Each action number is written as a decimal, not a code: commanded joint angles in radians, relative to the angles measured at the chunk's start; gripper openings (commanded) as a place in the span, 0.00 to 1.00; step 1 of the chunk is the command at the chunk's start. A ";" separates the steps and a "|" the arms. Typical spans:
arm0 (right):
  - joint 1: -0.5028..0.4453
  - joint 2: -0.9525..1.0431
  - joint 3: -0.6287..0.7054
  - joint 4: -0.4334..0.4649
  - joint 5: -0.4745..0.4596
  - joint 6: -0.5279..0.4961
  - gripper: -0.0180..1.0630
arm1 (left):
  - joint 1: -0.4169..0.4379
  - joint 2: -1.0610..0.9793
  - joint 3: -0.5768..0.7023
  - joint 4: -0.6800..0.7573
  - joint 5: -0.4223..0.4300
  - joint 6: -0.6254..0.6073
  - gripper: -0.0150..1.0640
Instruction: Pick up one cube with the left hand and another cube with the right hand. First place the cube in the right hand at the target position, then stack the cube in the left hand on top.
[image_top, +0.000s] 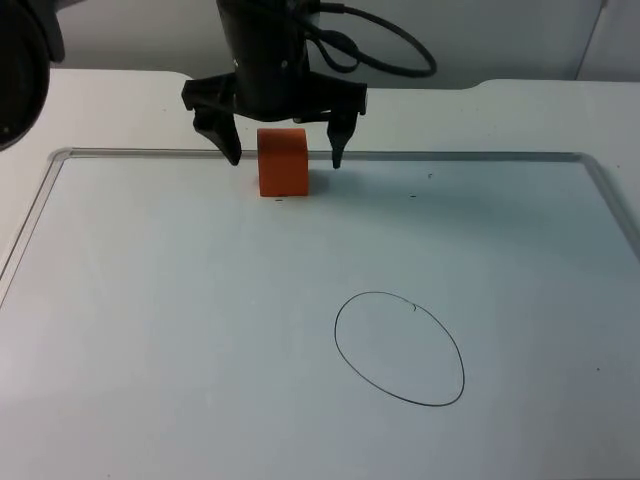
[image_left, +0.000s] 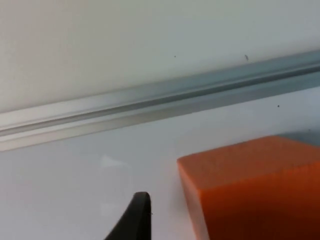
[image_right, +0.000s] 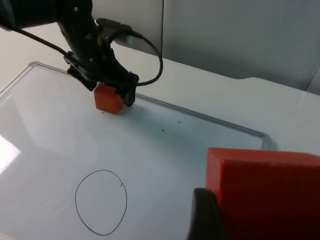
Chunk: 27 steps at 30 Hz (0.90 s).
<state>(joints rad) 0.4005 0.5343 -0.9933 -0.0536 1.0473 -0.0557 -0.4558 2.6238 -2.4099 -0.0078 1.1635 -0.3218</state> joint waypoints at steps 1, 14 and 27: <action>0.003 0.002 0.002 0.007 -0.029 -0.007 0.01 | -0.006 0.006 -0.009 -0.012 0.001 0.000 0.84; 0.003 0.002 0.002 0.007 -0.051 -0.007 0.01 | -0.006 -0.023 -0.009 -0.012 0.058 -0.004 0.23; 0.003 0.002 0.002 0.006 -0.096 -0.007 0.01 | -0.068 -0.487 -0.011 0.025 0.038 0.120 0.23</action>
<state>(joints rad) 0.4005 0.5343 -0.9933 -0.0536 0.9780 -0.0557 -0.4975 2.2587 -2.4099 -0.0374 1.2191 -0.1959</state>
